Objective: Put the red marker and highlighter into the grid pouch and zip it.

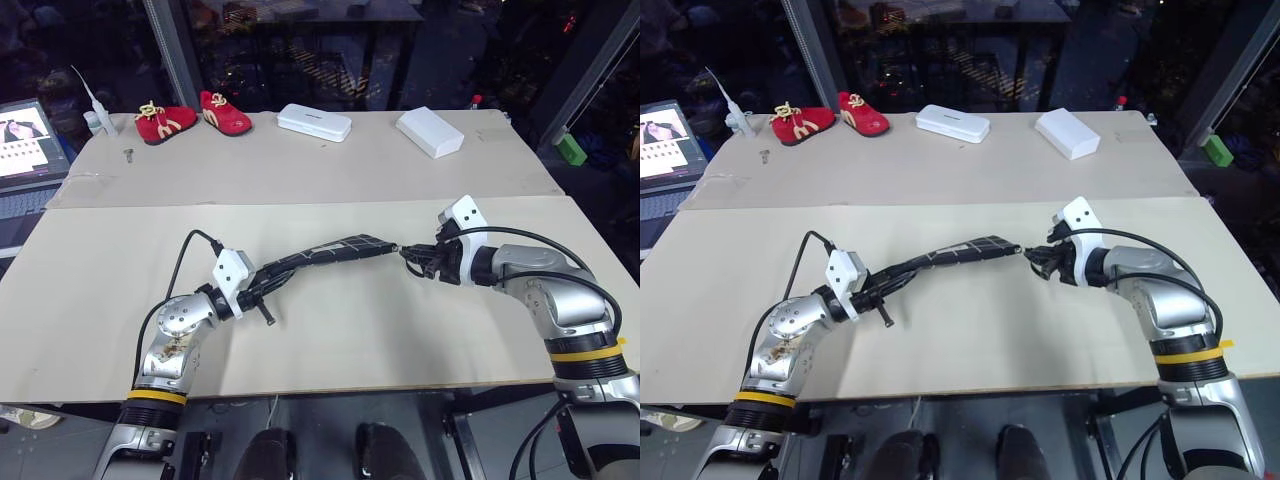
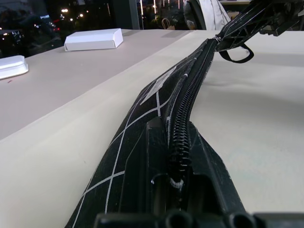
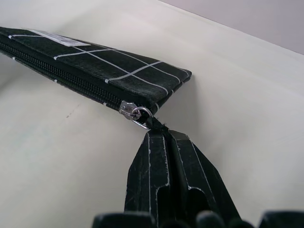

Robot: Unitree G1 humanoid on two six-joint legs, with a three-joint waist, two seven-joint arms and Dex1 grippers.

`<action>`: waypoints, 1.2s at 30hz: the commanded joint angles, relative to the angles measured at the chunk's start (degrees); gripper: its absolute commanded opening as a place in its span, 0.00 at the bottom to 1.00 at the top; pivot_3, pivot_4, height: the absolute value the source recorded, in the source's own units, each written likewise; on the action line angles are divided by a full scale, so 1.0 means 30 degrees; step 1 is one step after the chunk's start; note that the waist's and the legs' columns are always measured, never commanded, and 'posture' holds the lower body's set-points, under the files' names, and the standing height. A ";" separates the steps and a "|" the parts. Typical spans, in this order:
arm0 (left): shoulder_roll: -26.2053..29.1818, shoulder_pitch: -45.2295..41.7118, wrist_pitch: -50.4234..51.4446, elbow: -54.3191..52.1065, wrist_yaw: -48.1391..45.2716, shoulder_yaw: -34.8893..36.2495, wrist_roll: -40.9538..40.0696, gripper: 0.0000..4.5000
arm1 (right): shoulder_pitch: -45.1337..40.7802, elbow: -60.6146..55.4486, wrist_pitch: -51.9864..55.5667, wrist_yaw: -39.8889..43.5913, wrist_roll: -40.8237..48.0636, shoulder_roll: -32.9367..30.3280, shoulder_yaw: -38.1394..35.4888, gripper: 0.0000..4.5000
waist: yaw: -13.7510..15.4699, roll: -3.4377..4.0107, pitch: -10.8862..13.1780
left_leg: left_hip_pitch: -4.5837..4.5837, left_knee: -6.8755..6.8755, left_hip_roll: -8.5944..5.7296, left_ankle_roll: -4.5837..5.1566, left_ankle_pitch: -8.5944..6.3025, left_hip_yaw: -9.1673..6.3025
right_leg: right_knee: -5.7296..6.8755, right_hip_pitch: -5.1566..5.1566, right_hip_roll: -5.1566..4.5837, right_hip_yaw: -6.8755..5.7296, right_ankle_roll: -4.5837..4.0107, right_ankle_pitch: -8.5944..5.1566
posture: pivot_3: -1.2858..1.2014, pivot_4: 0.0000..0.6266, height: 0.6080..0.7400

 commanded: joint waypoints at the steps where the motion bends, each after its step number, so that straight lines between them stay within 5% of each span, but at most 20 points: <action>1: 0.0165 -0.0174 -0.0341 0.0020 0.0004 0.0282 0.0022 0.00 | 0.0997 -0.1559 -0.0053 0.0687 0.0943 0.0618 -0.0236 0.20 | 0.0068 0.0000 0.0000 | 0.0000 0.0000 0.0002 0.0000 0.0000 -0.0003 | -0.0001 -0.0001 0.0000 -0.0005 0.0000 0.0000 | 0.52 0.24 1.00; 10: -0.0142 -0.0767 -0.0549 0.0303 -0.0439 -0.0209 0.0211 0.00 | 0.3544 -0.2313 -0.0406 0.1716 0.0757 -0.0457 -0.0796 0.88 | 0.0237 0.0001 0.0000 | 0.0000 0.0015 -0.0002 0.0000 0.0000 -0.0005 | 0.0002 0.0003 -0.0009 -0.0003 0.0001 0.0000 | 0.52 0.24 1.00; 19: -0.0088 -0.2328 -0.1913 0.1646 -0.2746 -0.1594 0.0786 0.00 | 0.8204 -0.4189 -0.1418 0.3464 0.2605 -0.3382 -0.7275 0.88 | 0.0509 -0.0001 0.0000 | -0.0018 0.0028 -0.0006 0.0009 -0.0006 -0.0025 | -0.0012 0.0018 0.0009 -0.0019 0.0007 -0.0004 | 0.52 0.24 1.00; 27: 0.0059 -0.3597 -0.3783 0.4544 -0.4369 -0.2492 0.1767 0.00 | 0.9040 -0.4528 -0.1379 0.2365 0.2288 -0.2936 -0.7466 0.88 | 0.0290 0.0002 -0.0001 | 0.0042 0.0031 -0.0005 0.0008 -0.0005 -0.0002 | 0.0004 0.0048 0.0023 0.0045 0.0006 -0.0003 | 0.52 0.24 1.00; 36: 0.0143 -0.3628 -0.4263 0.4427 -0.4767 -0.2271 0.1781 0.67 | 0.8728 -0.4084 -0.1553 0.2035 0.1937 -0.2850 -0.6516 0.89 | 0.0368 0.0002 -0.0001 | -0.0004 0.0045 -0.0012 0.0011 -0.0007 -0.0004 | -0.0003 0.0023 0.0012 0.0036 0.0013 -0.0006 | 0.52 0.24 1.00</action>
